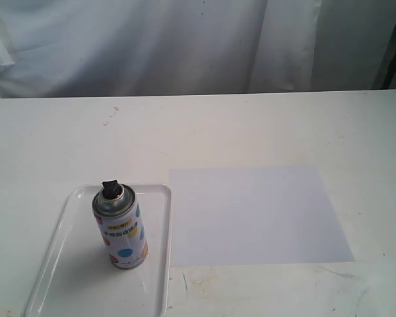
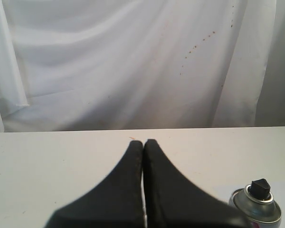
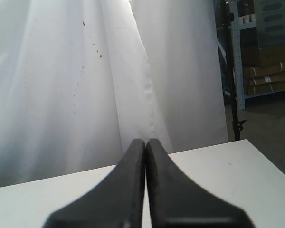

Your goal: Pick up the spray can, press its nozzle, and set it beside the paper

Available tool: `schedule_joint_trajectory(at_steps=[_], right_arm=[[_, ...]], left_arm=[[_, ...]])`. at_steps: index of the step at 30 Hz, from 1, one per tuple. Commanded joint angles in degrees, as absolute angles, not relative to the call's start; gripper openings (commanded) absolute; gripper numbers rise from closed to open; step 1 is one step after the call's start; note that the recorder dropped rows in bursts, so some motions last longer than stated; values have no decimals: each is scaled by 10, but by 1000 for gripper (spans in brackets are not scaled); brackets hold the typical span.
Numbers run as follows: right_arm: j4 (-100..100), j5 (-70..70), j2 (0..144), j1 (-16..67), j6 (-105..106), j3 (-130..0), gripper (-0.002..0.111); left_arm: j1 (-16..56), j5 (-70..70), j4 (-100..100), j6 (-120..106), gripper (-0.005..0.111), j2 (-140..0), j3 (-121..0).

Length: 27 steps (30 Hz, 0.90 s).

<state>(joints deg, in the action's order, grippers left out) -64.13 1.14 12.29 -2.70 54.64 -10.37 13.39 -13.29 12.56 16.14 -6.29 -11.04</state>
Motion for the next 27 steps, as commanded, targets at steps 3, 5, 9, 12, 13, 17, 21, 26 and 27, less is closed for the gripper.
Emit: schedule_joint_trajectory(at_steps=[3, 5, 9, 12, 13, 17, 21, 26, 27], right_arm=[[-639, 13, 120, -25, 544, -102, 0], [-639, 13, 120, -25, 544, -102, 0], [-639, 13, 120, -25, 544, -102, 0], [-639, 13, 120, -25, 544, -102, 0], [-639, 13, 120, -25, 544, -102, 0], [-639, 13, 120, -25, 544, -102, 0], [-639, 13, 120, -25, 544, -102, 0], [-639, 13, 120, -25, 544, -102, 0], [-639, 13, 120, -25, 544, -102, 0]], left_arm=[[133, -123, 126, 160, 0, -60, -109], [133, -124, 126, 160, 0, -60, -105], [133, -137, 156, 160, 0, -60, -83], [133, -138, 170, 160, 0, -60, -58], [133, -137, 170, 159, 0, -60, -52], [108, -136, 139, 157, 0, -60, -20], [33, -78, 38, 86, 0, -60, 0], [-36, -78, -26, 29, 0, -60, 0], [-43, -80, -24, 29, 0, -60, 0]])
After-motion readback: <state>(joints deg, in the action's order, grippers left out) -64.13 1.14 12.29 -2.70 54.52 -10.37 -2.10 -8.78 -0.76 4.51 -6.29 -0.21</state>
